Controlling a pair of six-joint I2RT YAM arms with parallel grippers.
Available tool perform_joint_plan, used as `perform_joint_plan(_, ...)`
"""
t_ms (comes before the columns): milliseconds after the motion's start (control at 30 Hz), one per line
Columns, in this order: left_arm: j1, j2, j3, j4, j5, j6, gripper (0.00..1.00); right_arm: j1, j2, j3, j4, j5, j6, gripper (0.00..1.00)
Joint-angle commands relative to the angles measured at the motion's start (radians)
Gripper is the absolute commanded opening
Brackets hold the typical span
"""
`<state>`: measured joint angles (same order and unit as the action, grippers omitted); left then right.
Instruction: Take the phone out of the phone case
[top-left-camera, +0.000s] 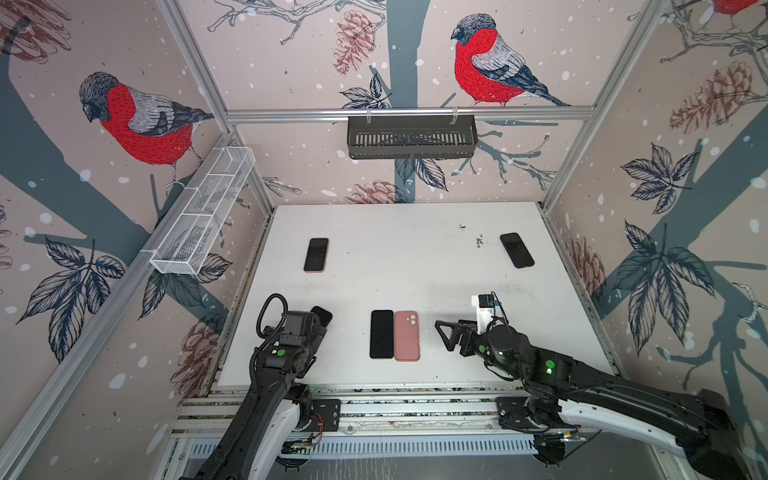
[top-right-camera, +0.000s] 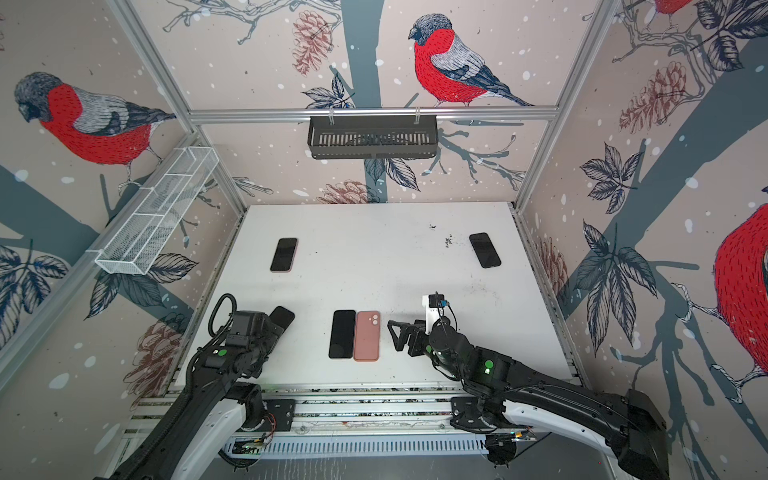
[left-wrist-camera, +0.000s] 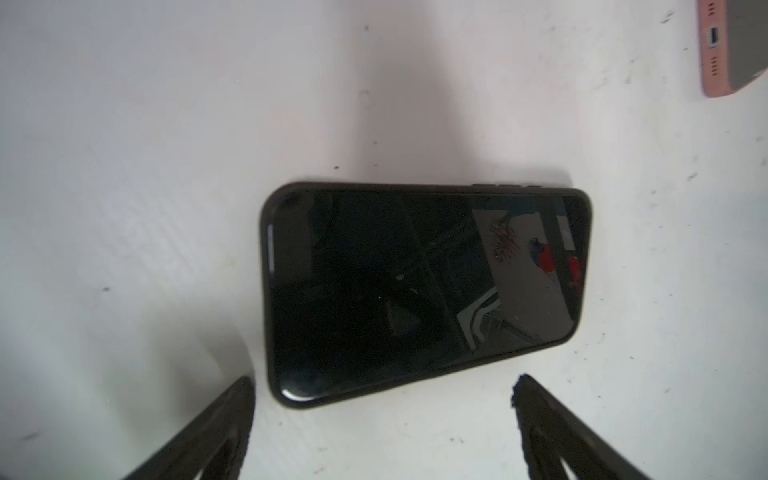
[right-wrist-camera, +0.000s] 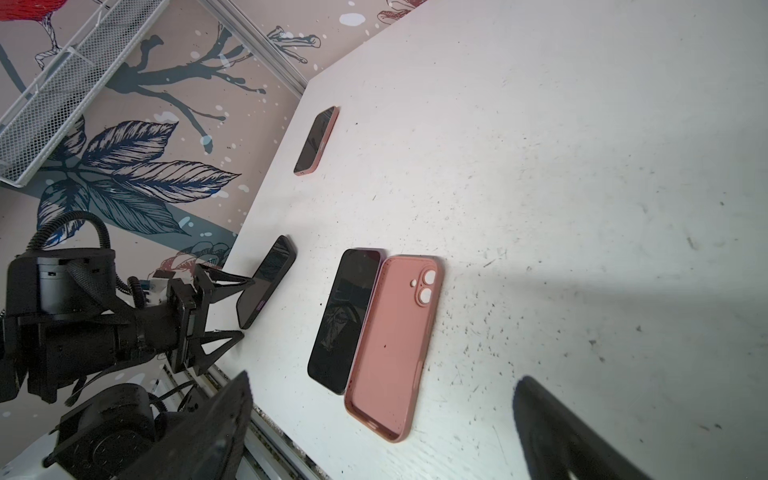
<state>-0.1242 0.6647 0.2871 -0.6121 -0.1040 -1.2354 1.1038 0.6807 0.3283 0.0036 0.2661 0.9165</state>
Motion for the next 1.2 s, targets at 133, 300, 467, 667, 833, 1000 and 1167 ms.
perform_joint_plan(133,-0.006,-0.011,-0.094,0.179,0.155,0.02,0.96,-0.002,0.002,-0.012,0.04,-0.004,0.015,0.99)
perform_joint_plan(300,-0.016,0.02,-0.095,0.279,0.15,0.072,0.96,-0.002,-0.004,-0.039,0.062,-0.001,0.024,0.99)
perform_joint_plan(467,-0.038,0.103,-0.074,0.434,0.148,0.153,0.96,-0.003,0.017,-0.048,0.072,-0.002,0.026,0.99)
perform_joint_plan(667,-0.043,0.193,0.052,0.379,0.057,0.345,0.96,-0.004,0.032,-0.054,0.078,-0.007,0.032,0.99)
perform_joint_plan(833,-0.083,0.195,0.088,0.332,0.033,0.397,0.96,-0.003,0.033,-0.058,0.084,-0.008,0.04,0.99)
perform_joint_plan(1000,-0.1,0.213,0.169,0.23,-0.057,0.493,0.96,-0.003,0.035,-0.057,0.083,-0.012,0.044,0.99)
perform_joint_plan(1167,-0.1,0.256,0.235,0.268,-0.046,0.656,0.96,-0.004,0.045,-0.06,0.104,-0.019,0.045,0.99)
